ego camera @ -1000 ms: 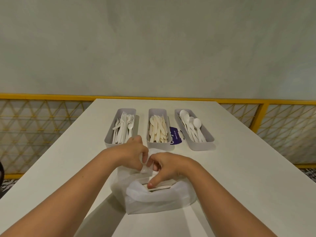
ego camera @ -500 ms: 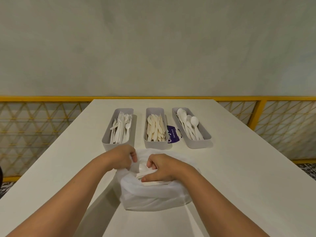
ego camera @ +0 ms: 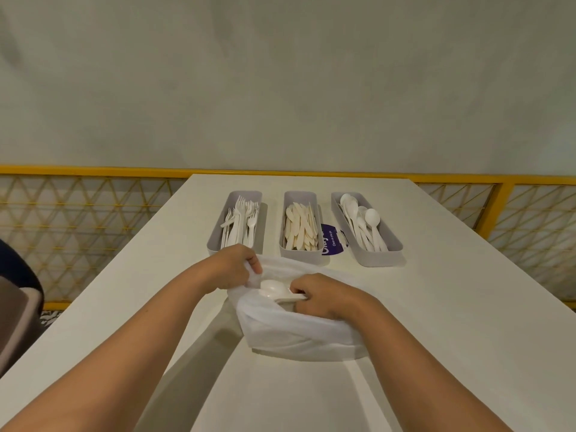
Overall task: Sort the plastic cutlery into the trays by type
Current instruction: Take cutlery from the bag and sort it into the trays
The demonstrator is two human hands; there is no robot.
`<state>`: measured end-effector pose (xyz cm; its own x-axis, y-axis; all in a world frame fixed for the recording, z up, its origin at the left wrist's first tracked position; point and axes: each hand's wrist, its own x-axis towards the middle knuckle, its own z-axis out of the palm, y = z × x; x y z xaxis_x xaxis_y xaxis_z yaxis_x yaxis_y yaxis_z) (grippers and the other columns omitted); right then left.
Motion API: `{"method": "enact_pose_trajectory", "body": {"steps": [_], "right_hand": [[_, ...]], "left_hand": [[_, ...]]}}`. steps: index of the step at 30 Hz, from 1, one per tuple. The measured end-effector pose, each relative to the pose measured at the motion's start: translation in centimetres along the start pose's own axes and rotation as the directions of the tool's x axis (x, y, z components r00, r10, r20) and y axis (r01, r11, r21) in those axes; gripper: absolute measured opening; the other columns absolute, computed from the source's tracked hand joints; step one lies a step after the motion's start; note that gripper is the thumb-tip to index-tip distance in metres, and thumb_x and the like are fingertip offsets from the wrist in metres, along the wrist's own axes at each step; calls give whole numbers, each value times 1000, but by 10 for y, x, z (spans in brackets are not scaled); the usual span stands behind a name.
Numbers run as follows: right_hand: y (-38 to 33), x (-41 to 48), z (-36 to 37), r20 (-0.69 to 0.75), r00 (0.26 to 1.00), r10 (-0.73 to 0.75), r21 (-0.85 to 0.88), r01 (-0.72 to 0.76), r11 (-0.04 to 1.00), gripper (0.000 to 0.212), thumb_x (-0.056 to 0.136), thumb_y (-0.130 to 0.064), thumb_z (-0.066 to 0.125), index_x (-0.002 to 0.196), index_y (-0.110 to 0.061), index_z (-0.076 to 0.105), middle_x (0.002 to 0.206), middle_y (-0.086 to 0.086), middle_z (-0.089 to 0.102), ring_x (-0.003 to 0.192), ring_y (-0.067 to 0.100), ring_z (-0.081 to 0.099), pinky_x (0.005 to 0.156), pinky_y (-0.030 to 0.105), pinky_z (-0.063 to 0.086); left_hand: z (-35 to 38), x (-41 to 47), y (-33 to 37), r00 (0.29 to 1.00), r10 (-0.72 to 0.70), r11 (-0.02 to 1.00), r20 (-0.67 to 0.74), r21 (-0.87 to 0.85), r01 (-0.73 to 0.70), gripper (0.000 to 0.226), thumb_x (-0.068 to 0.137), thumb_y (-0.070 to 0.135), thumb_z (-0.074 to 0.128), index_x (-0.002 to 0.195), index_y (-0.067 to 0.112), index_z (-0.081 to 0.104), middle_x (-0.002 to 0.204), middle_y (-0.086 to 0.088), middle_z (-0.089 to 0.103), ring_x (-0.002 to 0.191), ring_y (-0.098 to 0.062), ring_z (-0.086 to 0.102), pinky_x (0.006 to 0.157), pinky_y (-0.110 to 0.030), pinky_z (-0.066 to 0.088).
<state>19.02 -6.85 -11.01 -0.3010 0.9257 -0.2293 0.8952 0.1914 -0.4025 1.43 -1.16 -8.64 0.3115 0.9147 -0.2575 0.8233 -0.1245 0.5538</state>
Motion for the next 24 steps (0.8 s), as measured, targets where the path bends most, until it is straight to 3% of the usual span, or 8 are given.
{"method": "enact_pose_trajectory", "body": {"steps": [2, 4, 6, 9, 12, 19, 24], "right_hand": [[3, -2, -4, 10, 1000, -12, 5, 12, 1000, 26, 92, -21, 53, 68, -24, 43, 83, -2, 50, 76, 16, 45, 62, 23, 33], [7, -6, -9, 14, 1000, 0, 98, -2, 995, 15, 95, -22, 50, 83, -14, 55, 83, 0, 55, 76, 16, 49, 68, 26, 39], [12, -8, -12, 22, 999, 26, 231, -31, 972, 19, 97, -22, 48, 100, -7, 59, 82, 3, 59, 70, 14, 53, 71, 27, 44], [18, -11, -15, 20, 999, 41, 355, -45, 934, 16, 99, -22, 45, 93, -13, 57, 73, -1, 61, 58, 6, 54, 67, 21, 48], [16, -12, -18, -1, 1000, 28, 553, -23, 833, 17, 99, -19, 44, 86, -19, 56, 73, 1, 62, 60, 9, 57, 65, 21, 50], [4, -13, -34, -188, 980, -66, 696, 180, 696, 22, 98, -19, 46, 110, -7, 60, 68, 2, 61, 49, 8, 55, 71, 30, 48], [-3, -7, -53, -227, 972, -69, 818, 228, 528, 21, 98, -17, 46, 108, -8, 61, 58, 2, 58, 38, 10, 47, 45, 21, 41]], "left_hand": [[-1, -2, 0, 1000, -1, 1000, 1, 5, 1, 36, 86, -8, 40, 98, 17, 62, 109, -7, 47, 87, -26, 47, 58, -21, 37], [-1, -4, 0, 1000, 10, 1000, 2, 19, -10, 34, 87, -6, 38, 97, 16, 63, 105, -6, 48, 88, -25, 48, 58, -20, 38], [-1, -6, 1, 1000, 18, 999, 1, 32, -18, 33, 87, -6, 37, 91, 17, 61, 103, -7, 49, 87, -24, 47, 56, -19, 36], [-1, -8, 1, 1000, 10, 997, 6, 70, -11, 44, 86, -10, 32, 107, 13, 62, 109, -7, 44, 92, -26, 47, 58, -18, 36], [-2, -11, 3, 1000, 7, 991, 26, 137, -10, 49, 86, -10, 29, 114, 14, 60, 111, -6, 41, 94, -25, 46, 59, -18, 36], [-9, -15, 11, 992, 56, 977, 117, 199, -78, 40, 86, -3, 42, 112, 21, 60, 106, -2, 44, 88, -22, 47, 57, -20, 36], [-18, -12, 18, 986, 160, 968, 53, 188, -167, 21, 88, 20, 60, 108, 24, 61, 108, 4, 48, 100, -16, 51, 76, -22, 42]]}}
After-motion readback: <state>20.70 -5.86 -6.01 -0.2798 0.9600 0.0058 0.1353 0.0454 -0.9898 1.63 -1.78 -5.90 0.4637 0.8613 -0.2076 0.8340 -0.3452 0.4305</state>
